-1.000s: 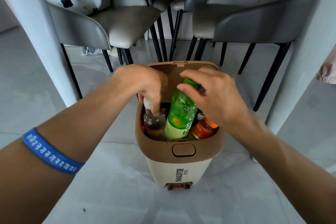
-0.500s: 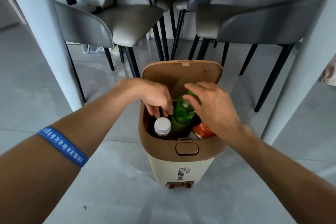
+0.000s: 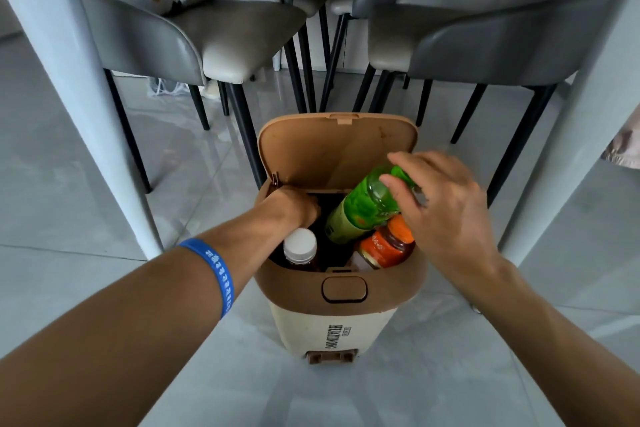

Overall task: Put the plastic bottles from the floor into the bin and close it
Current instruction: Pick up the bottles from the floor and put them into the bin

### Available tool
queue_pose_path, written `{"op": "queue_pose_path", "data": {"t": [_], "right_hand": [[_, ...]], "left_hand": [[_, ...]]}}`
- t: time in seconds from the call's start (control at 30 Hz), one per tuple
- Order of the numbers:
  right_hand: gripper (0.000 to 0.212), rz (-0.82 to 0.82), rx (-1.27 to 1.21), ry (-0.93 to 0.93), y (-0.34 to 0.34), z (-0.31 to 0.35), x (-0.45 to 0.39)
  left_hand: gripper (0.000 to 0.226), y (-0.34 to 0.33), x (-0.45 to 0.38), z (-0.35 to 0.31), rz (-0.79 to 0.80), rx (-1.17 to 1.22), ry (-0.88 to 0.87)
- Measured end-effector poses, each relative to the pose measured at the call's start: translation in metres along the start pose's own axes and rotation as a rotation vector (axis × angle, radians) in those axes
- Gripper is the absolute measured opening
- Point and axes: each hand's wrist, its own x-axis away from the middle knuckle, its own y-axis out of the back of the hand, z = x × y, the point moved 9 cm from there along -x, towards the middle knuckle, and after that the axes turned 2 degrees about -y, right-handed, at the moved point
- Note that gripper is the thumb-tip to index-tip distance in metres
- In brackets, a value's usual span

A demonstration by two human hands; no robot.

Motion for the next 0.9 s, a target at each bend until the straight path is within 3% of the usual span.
{"op": "queue_pose_path", "data": {"t": [0.13,0.43,0.57,0.7,0.9], "right_hand": [[0.03,-0.022,-0.01,0.02,0.0,0.0,0.001],[0.029,-0.041,-0.182,-0.118,0.007,0.0,-0.004],[0.025,0.168,-0.218,-0.215,-0.022,0.005,-0.008],[0.021,0.591,0.01,-0.181,-0.078,0.0,0.0],[0.012,0.517,0.011,-0.216,-0.058,-0.011,0.007]], "left_hand": [[0.016,-0.004,-0.013,0.01,-0.001,-0.04,-0.008],[0.01,0.06,0.032,-0.038,0.049,-0.299,-0.313],[0.025,0.101,0.051,-0.051,-0.044,-0.256,-0.396],[0.034,0.103,0.054,-0.048,0.1,-0.224,-0.351],[0.022,0.09,0.051,-0.032,0.114,-0.157,-0.295]]}}
